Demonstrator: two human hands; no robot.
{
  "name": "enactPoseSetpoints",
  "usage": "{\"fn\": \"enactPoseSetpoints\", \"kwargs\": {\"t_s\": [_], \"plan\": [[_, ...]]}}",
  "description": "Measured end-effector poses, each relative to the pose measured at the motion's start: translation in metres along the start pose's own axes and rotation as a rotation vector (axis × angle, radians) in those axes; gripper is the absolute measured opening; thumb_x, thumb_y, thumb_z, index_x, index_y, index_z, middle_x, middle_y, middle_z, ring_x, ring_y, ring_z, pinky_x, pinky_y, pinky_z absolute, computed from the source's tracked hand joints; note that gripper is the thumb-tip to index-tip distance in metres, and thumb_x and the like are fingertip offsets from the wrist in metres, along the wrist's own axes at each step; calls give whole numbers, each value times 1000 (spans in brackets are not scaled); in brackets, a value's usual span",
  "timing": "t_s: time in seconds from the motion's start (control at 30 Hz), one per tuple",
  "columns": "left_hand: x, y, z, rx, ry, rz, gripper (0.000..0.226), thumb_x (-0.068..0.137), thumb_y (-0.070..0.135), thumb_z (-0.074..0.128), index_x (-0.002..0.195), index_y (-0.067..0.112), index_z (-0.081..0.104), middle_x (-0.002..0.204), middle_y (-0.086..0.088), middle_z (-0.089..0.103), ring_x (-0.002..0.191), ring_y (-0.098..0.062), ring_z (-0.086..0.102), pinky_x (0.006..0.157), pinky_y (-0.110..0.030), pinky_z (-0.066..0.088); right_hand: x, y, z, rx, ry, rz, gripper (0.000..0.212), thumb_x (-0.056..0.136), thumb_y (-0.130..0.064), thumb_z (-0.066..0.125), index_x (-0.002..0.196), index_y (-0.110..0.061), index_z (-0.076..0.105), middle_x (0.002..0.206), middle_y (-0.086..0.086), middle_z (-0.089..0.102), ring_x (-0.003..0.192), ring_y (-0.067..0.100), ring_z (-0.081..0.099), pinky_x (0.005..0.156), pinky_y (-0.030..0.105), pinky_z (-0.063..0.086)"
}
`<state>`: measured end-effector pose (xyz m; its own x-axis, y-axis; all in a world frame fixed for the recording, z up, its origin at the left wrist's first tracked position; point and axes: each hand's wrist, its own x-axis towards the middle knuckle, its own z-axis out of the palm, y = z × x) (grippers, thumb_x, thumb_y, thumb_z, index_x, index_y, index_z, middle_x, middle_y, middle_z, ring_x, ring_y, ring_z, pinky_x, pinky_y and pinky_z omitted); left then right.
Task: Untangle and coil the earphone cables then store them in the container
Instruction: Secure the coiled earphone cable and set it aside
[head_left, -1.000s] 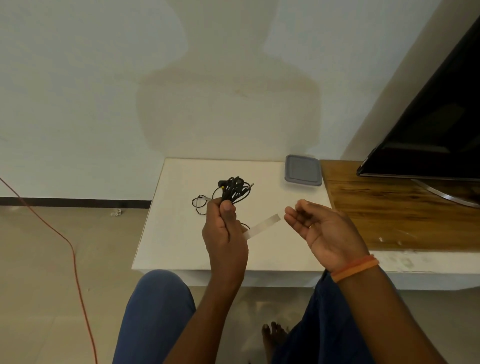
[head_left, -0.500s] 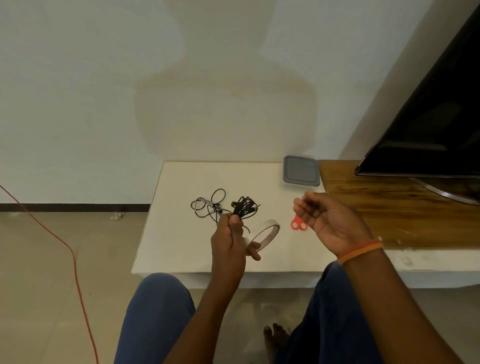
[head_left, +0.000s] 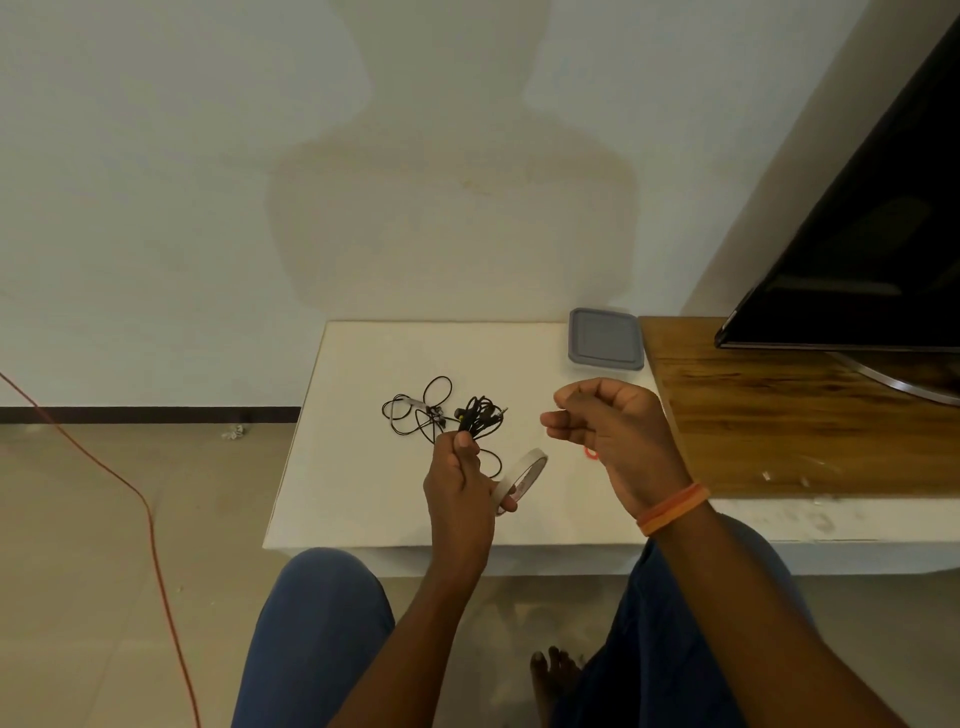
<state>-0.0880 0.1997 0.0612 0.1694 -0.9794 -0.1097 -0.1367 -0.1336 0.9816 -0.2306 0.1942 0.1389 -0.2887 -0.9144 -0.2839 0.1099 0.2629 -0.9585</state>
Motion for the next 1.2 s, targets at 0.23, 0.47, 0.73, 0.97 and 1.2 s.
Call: {"fn": "enactPoseSetpoints", "kwargs": {"t_s": [0.23, 0.47, 0.73, 0.97, 1.2], "plan": [[10, -1, 6, 85, 126, 30, 34, 105, 34, 26, 93, 14, 50, 77, 3, 57, 70, -15, 66, 55, -15, 41, 4, 15, 8, 81, -15, -1, 6, 90, -7, 63, 93, -6, 69, 87, 16, 73, 79, 28, 74, 75, 33, 60], [23, 9, -3, 124, 121, 156, 34, 104, 38, 26, 102, 16, 52, 90, 7, 65, 83, -6, 59, 63, -8, 41, 10, 28, 11, -139, -30, -105, 8, 91, -11, 63, 95, -7, 69, 88, 9, 74, 80, 18, 73, 71, 21, 57], [39, -5, 5, 123, -12, 170, 42, 100, 48, 24, 102, 17, 52, 86, 5, 65, 88, -10, 65, 66, -11, 44, 11, 33, 6, -83, -78, -62, 11, 91, -9, 62, 95, -1, 69, 85, 11, 73, 78, 23, 74, 69, 24, 58], [42, -15, 15, 93, -206, 139, 34, 104, 41, 29, 97, 16, 52, 80, 12, 60, 84, -3, 67, 65, -19, 48, 14, 32, 0, -82, -163, -51, 11, 93, -7, 59, 94, -1, 69, 85, 15, 70, 80, 32, 72, 76, 38, 60], [43, -24, 12, 62, -238, 77, 35, 103, 43, 32, 86, 20, 51, 67, 4, 47, 54, -4, 46, 51, -29, 46, 18, 31, -1, 19, -23, -49, 9, 91, -6, 62, 95, -2, 69, 88, 16, 71, 81, 31, 72, 75, 38, 60]]}}
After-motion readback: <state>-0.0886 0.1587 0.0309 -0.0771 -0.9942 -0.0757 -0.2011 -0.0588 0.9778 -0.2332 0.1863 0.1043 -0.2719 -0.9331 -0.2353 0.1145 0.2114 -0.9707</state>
